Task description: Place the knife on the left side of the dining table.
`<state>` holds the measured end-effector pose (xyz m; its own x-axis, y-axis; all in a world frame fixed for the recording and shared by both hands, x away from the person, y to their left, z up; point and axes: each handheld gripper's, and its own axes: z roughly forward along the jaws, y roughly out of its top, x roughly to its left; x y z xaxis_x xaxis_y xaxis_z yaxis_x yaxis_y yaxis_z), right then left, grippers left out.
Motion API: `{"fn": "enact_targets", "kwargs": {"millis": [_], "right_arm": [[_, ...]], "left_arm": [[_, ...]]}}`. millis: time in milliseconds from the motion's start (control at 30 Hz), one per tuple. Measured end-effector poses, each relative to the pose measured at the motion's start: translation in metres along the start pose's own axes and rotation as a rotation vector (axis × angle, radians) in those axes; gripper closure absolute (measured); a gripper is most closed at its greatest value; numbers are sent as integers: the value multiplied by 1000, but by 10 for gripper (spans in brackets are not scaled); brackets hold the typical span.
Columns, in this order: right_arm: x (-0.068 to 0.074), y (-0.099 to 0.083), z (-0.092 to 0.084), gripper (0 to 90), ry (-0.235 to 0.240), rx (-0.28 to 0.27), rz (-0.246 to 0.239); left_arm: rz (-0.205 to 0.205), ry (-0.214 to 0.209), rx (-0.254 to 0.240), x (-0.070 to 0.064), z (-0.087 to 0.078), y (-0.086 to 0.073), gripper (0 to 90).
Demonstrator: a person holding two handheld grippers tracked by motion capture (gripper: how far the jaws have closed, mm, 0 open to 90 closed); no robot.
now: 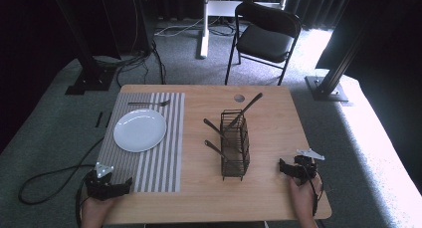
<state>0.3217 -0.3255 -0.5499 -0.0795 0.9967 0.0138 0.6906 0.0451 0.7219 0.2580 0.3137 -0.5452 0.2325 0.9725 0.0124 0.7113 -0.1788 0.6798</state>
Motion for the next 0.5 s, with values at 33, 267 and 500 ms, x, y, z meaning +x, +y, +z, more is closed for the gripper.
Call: {"fn": "enact_targets", "kwargs": {"millis": [33,267,500], "right_arm": [[0,0,0,119,0,0,0],[0,0,0,118,0,0,0],[0,0,0,118,-1,-1,0]], "left_arm": [[0,0,0,0,0,0,0],[5,-3,-13,0,0,-1,0],[8,-7,-2,1,0,0,0]]}}
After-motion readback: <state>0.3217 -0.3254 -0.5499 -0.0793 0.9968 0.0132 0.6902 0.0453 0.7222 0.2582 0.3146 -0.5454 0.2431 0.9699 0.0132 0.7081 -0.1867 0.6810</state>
